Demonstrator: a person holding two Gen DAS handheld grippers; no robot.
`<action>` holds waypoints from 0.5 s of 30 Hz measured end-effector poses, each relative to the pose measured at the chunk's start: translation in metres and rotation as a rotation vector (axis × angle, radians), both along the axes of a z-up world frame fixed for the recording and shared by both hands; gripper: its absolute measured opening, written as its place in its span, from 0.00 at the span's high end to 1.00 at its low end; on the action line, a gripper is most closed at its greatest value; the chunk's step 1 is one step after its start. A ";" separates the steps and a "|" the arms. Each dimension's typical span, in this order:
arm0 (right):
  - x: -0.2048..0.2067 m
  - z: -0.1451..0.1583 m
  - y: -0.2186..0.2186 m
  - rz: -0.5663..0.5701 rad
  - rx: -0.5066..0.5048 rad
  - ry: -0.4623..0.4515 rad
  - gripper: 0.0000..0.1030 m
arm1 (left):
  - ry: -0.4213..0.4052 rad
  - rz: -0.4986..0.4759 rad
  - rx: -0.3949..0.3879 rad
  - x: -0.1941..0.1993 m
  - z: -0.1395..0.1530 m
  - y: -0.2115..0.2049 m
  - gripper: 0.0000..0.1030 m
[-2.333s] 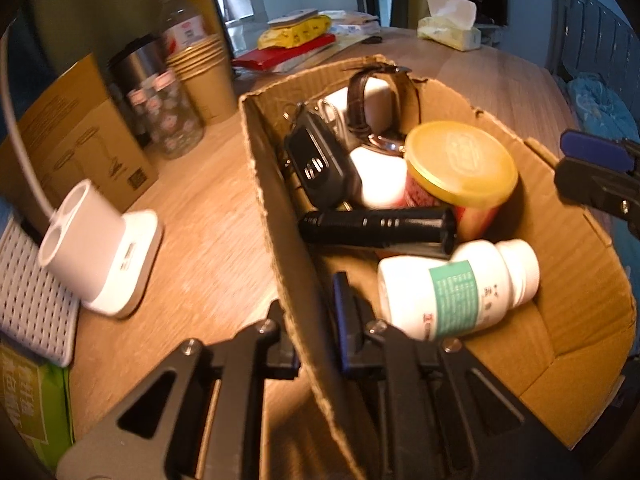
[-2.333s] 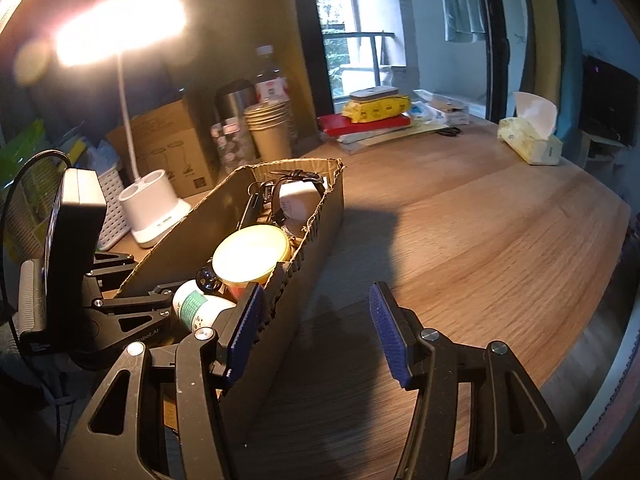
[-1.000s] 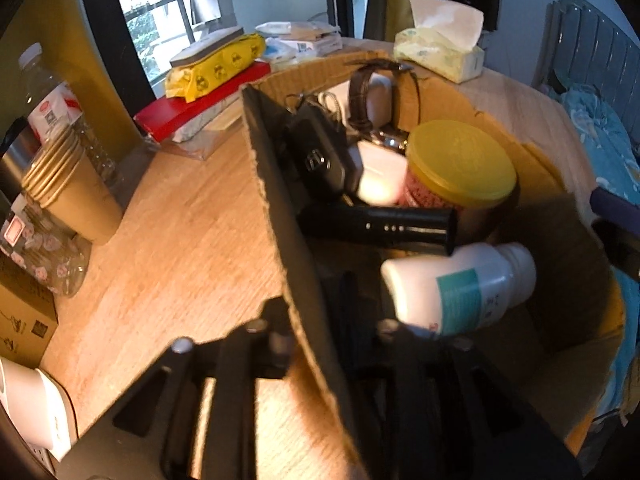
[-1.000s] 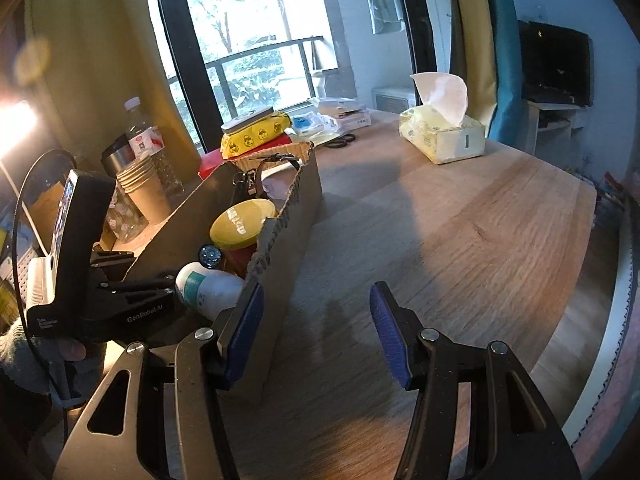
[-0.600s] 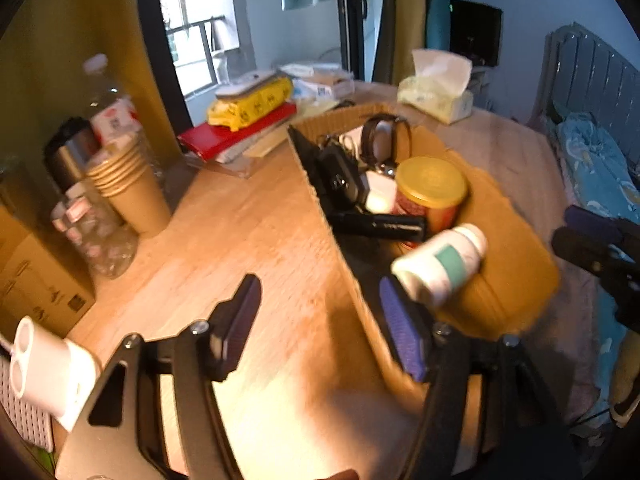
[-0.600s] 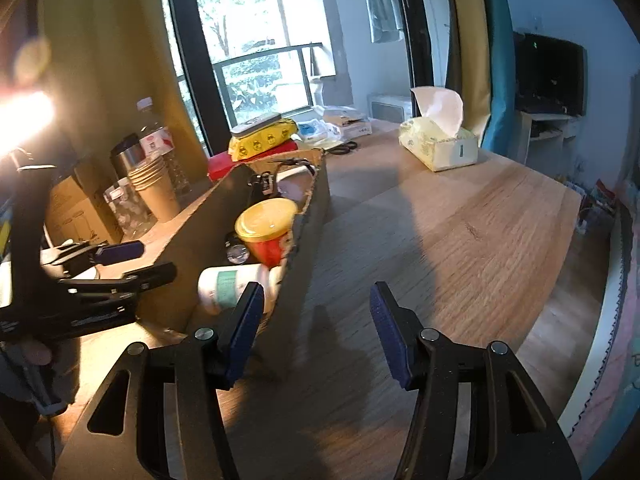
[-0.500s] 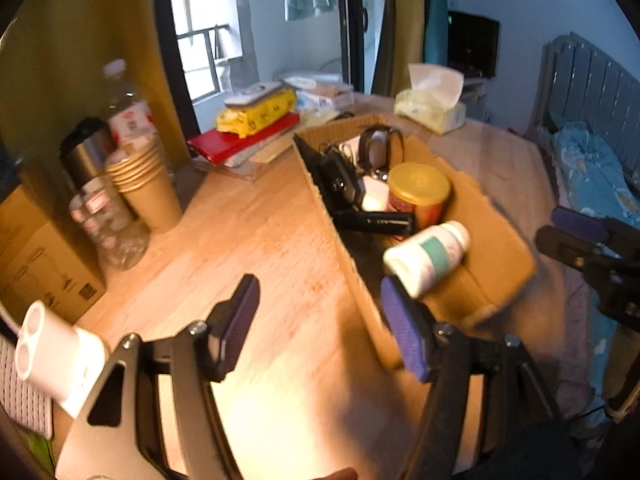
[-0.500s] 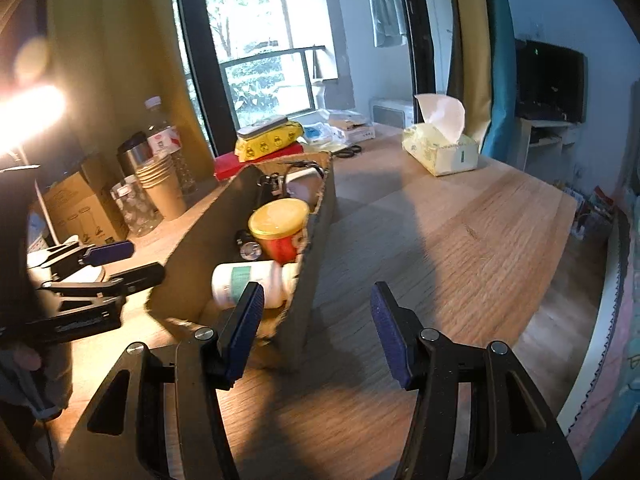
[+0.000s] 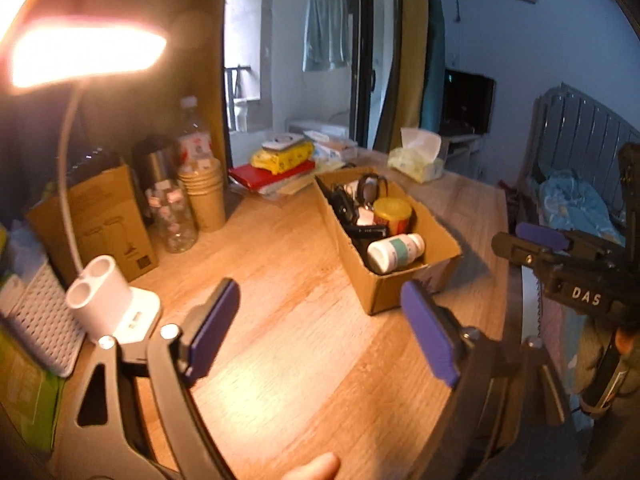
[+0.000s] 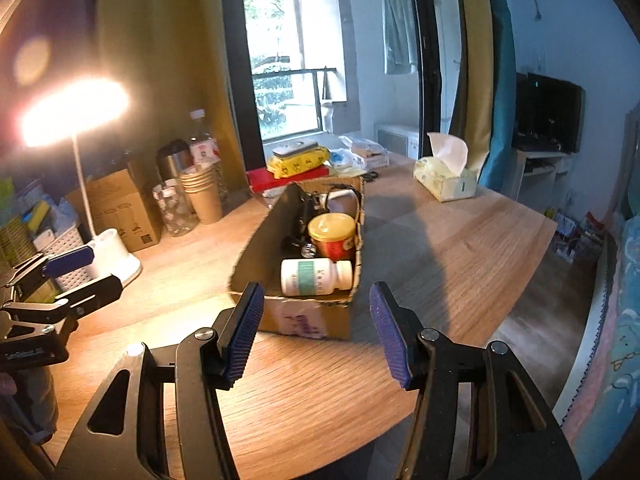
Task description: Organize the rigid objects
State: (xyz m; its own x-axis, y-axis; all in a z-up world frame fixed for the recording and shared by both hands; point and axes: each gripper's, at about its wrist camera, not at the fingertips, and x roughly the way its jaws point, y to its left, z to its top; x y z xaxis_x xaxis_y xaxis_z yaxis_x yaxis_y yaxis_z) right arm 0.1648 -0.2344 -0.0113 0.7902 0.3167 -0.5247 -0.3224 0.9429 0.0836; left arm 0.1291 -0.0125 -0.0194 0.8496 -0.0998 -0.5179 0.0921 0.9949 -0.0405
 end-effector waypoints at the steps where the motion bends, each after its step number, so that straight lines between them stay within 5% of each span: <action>1: -0.008 0.004 0.003 0.001 -0.001 -0.010 0.44 | -0.009 0.001 -0.006 -0.006 0.002 0.002 0.13; 15: -0.091 0.040 0.007 -0.038 -0.012 -0.096 0.44 | -0.111 0.004 -0.003 -0.076 0.036 0.004 0.07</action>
